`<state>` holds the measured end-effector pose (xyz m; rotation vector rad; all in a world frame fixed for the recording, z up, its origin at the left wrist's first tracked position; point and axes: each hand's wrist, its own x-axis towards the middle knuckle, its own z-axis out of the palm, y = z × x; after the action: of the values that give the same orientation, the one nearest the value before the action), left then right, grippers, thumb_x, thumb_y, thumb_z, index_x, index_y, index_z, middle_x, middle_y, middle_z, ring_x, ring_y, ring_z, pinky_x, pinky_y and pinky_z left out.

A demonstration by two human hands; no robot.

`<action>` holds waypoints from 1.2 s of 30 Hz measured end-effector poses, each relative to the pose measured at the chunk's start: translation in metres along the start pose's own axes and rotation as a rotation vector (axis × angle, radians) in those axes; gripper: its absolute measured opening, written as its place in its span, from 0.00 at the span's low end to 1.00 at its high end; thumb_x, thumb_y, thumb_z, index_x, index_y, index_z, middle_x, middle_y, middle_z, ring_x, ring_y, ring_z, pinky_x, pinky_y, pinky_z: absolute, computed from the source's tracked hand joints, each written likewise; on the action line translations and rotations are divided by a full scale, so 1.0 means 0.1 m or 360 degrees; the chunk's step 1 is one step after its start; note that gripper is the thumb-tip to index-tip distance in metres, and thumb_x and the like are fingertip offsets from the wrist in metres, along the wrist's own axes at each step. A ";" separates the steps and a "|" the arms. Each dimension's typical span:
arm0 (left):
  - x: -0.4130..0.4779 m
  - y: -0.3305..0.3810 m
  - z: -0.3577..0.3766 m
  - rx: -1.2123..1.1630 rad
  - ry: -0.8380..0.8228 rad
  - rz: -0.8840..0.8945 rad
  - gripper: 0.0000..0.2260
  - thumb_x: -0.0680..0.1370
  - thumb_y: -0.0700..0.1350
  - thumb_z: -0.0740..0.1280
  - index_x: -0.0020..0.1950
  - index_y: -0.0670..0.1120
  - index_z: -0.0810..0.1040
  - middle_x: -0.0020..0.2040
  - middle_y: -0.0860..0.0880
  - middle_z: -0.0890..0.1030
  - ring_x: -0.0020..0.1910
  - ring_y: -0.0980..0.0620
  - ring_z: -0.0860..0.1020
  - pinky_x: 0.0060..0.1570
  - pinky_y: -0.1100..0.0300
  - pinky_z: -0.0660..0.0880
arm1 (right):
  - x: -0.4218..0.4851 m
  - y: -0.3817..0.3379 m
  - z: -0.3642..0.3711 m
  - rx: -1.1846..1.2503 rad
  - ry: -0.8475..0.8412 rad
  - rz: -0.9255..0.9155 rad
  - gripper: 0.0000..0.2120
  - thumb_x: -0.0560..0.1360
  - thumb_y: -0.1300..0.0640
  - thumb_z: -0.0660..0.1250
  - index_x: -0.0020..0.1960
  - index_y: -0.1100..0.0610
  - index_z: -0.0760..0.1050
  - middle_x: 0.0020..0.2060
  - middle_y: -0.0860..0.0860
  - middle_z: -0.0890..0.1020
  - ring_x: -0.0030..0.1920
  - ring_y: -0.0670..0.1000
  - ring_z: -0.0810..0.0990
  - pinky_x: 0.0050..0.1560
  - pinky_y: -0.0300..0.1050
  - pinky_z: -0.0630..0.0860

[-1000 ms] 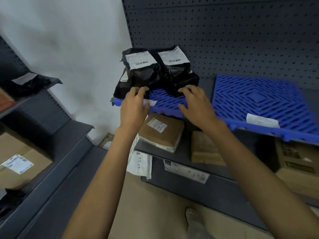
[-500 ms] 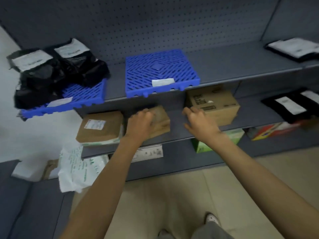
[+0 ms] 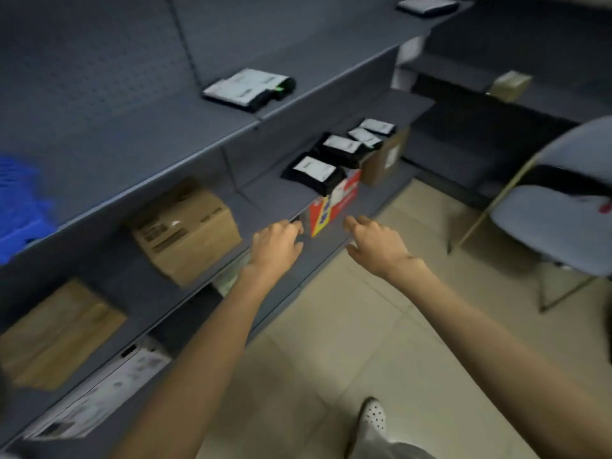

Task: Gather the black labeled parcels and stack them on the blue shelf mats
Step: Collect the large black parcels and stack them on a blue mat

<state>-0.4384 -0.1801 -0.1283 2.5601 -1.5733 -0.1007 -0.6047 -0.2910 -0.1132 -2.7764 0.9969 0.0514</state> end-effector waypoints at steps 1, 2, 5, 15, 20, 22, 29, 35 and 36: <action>0.18 0.27 0.06 -0.0017 0.0005 0.0061 0.12 0.78 0.50 0.67 0.61 0.51 0.77 0.58 0.48 0.80 0.58 0.43 0.79 0.51 0.51 0.75 | -0.01 0.29 -0.04 -0.0011 0.0000 0.0058 0.21 0.78 0.54 0.64 0.69 0.56 0.65 0.61 0.57 0.74 0.62 0.61 0.76 0.51 0.52 0.75; 0.34 0.52 0.11 -0.0032 0.0012 0.0117 0.11 0.78 0.50 0.67 0.60 0.51 0.77 0.58 0.48 0.81 0.57 0.44 0.80 0.51 0.51 0.75 | -0.03 0.56 -0.08 -0.0023 -0.0002 0.0113 0.21 0.78 0.54 0.63 0.69 0.56 0.65 0.62 0.56 0.74 0.61 0.61 0.76 0.51 0.52 0.75; 0.73 1.13 0.21 -0.0066 0.0022 0.0217 0.11 0.78 0.51 0.67 0.59 0.53 0.77 0.56 0.49 0.82 0.57 0.44 0.81 0.49 0.52 0.75 | -0.04 1.23 -0.20 -0.0034 -0.0006 0.0237 0.20 0.79 0.54 0.63 0.69 0.55 0.65 0.62 0.55 0.75 0.60 0.61 0.77 0.50 0.52 0.75; 1.93 1.99 0.68 -0.0115 -0.0080 0.0450 0.10 0.79 0.47 0.67 0.60 0.49 0.78 0.55 0.48 0.82 0.54 0.45 0.81 0.47 0.54 0.76 | 0.68 2.32 -0.20 -0.0016 0.0000 0.0334 0.18 0.78 0.53 0.64 0.67 0.55 0.67 0.60 0.56 0.77 0.57 0.61 0.78 0.46 0.50 0.73; 2.72 1.86 1.03 -0.0215 -0.0119 0.0353 0.10 0.79 0.48 0.68 0.59 0.48 0.79 0.54 0.48 0.83 0.53 0.46 0.81 0.44 0.57 0.72 | 1.57 2.61 -0.13 -0.0051 -0.0071 0.0251 0.19 0.79 0.53 0.63 0.68 0.55 0.65 0.59 0.56 0.77 0.56 0.60 0.78 0.47 0.52 0.76; 3.08 1.72 1.10 -0.0241 -0.0152 0.0257 0.10 0.79 0.47 0.68 0.59 0.48 0.79 0.54 0.47 0.83 0.54 0.45 0.81 0.45 0.55 0.73 | 1.97 2.68 -0.16 -0.0062 -0.0130 0.0231 0.20 0.79 0.53 0.62 0.69 0.55 0.65 0.59 0.56 0.77 0.57 0.61 0.78 0.47 0.52 0.75; 4.18 1.26 1.30 -0.0306 -0.0160 -0.0007 0.11 0.78 0.50 0.68 0.59 0.50 0.79 0.56 0.45 0.83 0.54 0.42 0.81 0.47 0.50 0.77 | 3.23 2.82 -0.14 -0.0060 -0.0245 0.0067 0.21 0.80 0.53 0.61 0.71 0.55 0.63 0.62 0.56 0.76 0.60 0.61 0.78 0.49 0.52 0.76; 4.46 0.99 1.65 -0.0318 -0.0190 -0.0286 0.10 0.80 0.50 0.66 0.58 0.48 0.79 0.54 0.44 0.82 0.53 0.41 0.81 0.44 0.51 0.75 | 3.89 2.97 0.21 0.0039 -0.0343 -0.0097 0.19 0.80 0.55 0.59 0.70 0.55 0.64 0.60 0.56 0.75 0.59 0.61 0.76 0.52 0.54 0.77; 4.50 0.95 1.71 -0.0318 -0.0185 -0.0329 0.10 0.80 0.50 0.66 0.59 0.48 0.78 0.55 0.44 0.81 0.53 0.41 0.81 0.44 0.51 0.75 | 4.02 2.99 0.29 0.0039 -0.0352 -0.0124 0.19 0.80 0.55 0.59 0.70 0.55 0.64 0.60 0.56 0.75 0.59 0.61 0.76 0.51 0.54 0.76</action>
<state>-0.3399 -0.6373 -0.2775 2.5880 -1.2550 -0.4126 -0.4822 -0.7630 -0.2302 -2.7104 0.8282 0.3247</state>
